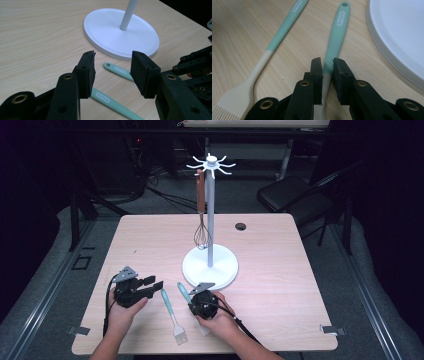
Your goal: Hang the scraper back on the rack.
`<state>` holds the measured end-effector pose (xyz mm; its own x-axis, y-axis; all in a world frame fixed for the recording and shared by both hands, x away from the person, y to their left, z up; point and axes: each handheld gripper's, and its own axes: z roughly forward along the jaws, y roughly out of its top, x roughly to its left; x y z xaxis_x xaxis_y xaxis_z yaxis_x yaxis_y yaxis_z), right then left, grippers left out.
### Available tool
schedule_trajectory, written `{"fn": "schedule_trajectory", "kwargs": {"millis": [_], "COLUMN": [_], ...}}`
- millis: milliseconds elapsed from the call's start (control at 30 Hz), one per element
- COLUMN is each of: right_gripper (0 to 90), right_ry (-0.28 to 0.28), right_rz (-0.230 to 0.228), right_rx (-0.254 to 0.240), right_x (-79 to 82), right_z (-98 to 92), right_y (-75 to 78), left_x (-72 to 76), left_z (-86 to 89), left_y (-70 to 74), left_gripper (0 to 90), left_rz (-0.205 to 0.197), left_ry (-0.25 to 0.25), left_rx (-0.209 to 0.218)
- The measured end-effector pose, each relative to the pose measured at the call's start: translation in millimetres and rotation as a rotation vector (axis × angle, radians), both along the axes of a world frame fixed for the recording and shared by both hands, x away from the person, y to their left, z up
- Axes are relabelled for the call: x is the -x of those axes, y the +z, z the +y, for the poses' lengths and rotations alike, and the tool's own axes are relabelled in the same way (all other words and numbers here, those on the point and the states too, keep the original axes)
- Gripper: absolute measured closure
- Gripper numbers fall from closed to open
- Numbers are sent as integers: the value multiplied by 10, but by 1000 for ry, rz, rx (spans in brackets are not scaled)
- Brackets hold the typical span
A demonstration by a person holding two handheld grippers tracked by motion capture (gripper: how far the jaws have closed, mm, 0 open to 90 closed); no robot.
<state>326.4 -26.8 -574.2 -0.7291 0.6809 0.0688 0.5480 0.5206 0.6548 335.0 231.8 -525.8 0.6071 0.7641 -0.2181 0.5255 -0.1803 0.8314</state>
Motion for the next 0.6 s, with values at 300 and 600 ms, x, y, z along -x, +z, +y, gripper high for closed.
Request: {"fn": "schedule_trajectory", "kwargs": {"millis": [300,600], "right_gripper": [810,812], "right_ry": [-18,13], "right_rz": [37,52], "right_rx": [-5,-7], "right_x": [5,118], "right_z": [-89,-405], "right_y": [27,40], "left_x": [2,16], "left_z": [-17,-67], "left_y": [-4,5], "left_gripper": [543,543], "left_rz": [4,11], "left_ry": [-5,-25], "left_rx": [-6,1]}}
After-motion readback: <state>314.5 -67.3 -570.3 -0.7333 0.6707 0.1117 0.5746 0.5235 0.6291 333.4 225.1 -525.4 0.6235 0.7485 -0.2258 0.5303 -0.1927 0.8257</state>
